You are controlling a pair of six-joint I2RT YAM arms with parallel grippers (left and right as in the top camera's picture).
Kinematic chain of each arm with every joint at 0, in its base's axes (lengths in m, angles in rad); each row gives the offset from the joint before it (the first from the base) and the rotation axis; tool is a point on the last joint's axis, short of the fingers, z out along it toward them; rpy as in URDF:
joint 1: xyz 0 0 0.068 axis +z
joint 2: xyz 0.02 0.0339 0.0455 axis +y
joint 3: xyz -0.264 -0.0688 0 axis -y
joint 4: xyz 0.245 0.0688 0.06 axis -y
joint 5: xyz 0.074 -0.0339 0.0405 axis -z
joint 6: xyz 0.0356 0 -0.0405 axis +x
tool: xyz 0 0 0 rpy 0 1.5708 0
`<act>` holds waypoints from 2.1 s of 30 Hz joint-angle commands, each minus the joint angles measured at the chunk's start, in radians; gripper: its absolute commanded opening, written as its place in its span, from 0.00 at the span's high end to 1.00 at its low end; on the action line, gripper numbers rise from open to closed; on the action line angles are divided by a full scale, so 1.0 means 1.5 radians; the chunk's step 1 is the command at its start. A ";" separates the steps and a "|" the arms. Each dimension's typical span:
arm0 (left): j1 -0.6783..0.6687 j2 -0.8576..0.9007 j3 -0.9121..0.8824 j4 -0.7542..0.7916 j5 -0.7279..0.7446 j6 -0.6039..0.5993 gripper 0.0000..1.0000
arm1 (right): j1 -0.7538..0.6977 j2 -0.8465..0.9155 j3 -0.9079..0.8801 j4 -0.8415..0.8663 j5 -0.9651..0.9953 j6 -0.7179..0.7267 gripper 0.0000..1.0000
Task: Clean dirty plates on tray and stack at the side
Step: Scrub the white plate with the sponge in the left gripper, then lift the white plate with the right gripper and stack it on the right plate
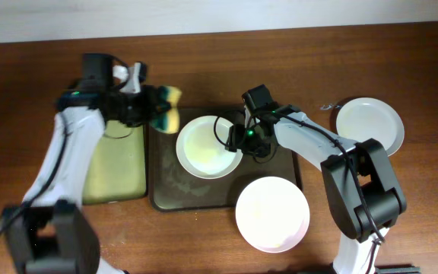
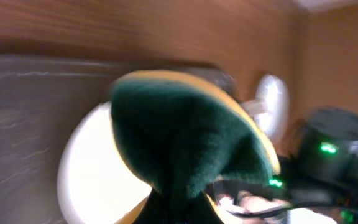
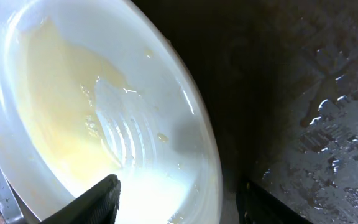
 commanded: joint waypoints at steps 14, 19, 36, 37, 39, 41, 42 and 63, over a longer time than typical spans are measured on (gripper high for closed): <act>0.005 -0.054 -0.314 0.218 -0.513 0.023 1.00 | 0.002 0.012 -0.015 -0.004 0.107 -0.025 0.47; -0.036 -0.054 -0.326 0.185 -0.434 0.024 1.00 | 0.002 0.011 -0.015 -0.003 0.107 -0.025 0.49; -0.041 -0.415 -0.304 0.010 -0.545 0.010 1.00 | 0.051 0.015 -0.008 0.030 0.168 -0.093 0.62; -0.041 -0.409 -0.317 0.009 -0.545 0.010 1.00 | 0.061 0.015 -0.008 0.033 0.199 -0.093 0.92; -0.041 -0.390 -0.341 0.024 -0.548 0.010 1.00 | 0.067 0.010 0.021 0.004 0.240 -0.097 0.96; -0.041 -0.359 -0.349 0.034 -0.548 0.010 1.00 | 0.067 -0.013 0.101 -0.082 0.247 -0.146 0.96; -0.041 -0.334 -0.349 0.035 -0.551 0.010 1.00 | 0.071 -0.034 0.174 -0.155 0.297 -0.153 0.96; -0.041 -0.205 -0.349 0.064 -0.627 -0.014 1.00 | 0.434 -0.040 0.384 -0.303 1.262 -0.172 0.96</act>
